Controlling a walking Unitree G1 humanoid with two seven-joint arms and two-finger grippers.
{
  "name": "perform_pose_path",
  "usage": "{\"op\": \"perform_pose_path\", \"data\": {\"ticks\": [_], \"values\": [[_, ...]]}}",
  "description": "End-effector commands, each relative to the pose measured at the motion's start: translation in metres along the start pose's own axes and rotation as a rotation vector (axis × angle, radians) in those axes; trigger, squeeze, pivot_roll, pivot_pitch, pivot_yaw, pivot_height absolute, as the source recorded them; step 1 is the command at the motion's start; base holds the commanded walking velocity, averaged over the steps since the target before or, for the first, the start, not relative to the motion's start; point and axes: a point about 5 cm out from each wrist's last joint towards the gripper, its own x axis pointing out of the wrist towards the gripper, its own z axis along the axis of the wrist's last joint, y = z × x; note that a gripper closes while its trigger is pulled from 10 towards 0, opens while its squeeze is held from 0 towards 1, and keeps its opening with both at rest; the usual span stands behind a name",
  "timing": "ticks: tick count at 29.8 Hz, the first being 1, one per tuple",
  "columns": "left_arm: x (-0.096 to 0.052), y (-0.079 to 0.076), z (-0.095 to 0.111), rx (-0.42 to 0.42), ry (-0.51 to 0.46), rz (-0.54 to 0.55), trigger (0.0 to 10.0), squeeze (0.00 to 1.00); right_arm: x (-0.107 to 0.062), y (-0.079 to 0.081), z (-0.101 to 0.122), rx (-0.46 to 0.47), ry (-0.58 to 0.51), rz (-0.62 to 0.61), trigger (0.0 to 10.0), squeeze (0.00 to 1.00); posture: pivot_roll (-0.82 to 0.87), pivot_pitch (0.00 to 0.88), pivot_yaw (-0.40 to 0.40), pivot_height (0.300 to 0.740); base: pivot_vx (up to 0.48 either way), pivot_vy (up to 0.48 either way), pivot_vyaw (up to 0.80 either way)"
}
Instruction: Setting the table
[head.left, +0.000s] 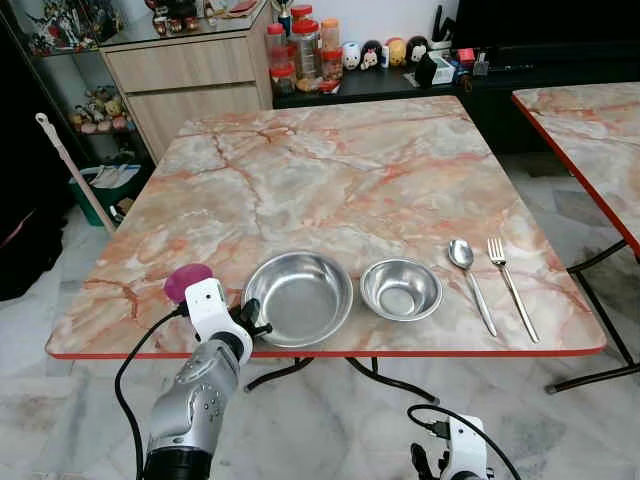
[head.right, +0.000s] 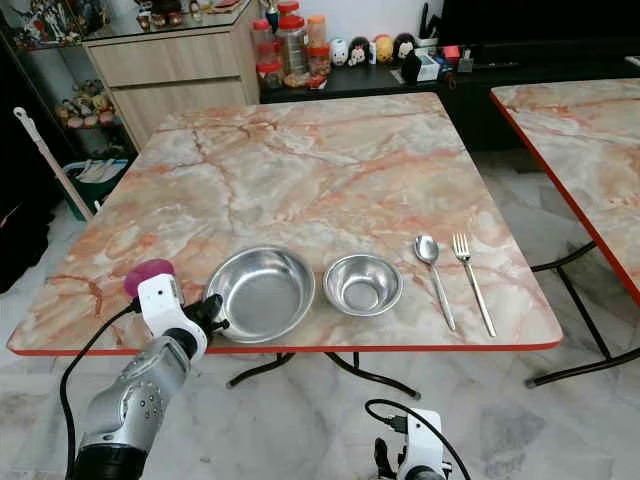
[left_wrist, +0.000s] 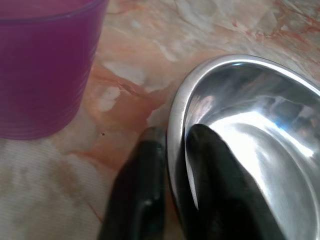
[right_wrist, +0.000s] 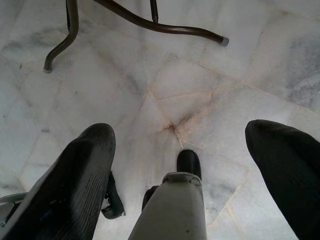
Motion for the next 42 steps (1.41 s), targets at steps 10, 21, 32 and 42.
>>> {"op": "perform_pose_path", "data": {"ticks": [10, 21, 32, 42], "values": [[-0.001, -0.001, 0.007, 0.014, -0.019, -0.006, 0.0, 0.0, 0.002, 0.008, 0.004, 0.004, -0.004, 0.017, 10.0, 0.0, -0.12, 0.0, 0.08, 0.74, 0.0, 0.0, 0.0], [-0.008, -0.024, 0.033, -0.223, -0.245, -0.225, 10.0, 0.0, 0.002, 0.009, 0.005, 0.003, -0.009, 0.024, 10.0, 0.0, -0.11, 0.0, 0.071, 0.74, 0.0, 0.0, 0.0], [-0.006, -0.03, 0.06, -0.299, -0.434, -0.245, 10.0, 0.0, 0.001, 0.003, 0.005, -0.001, -0.009, 0.017, 10.0, 0.0, -0.11, 0.0, 0.051, 0.74, 0.0, 0.0, 0.0], [0.009, -0.042, 0.083, -0.273, -0.516, -0.252, 10.0, 0.0, 0.001, 0.001, 0.005, 0.022, -0.026, 0.014, 10.0, 0.0, -0.14, 0.0, 0.062, 0.74, 0.0, -0.131, 0.0]]}}
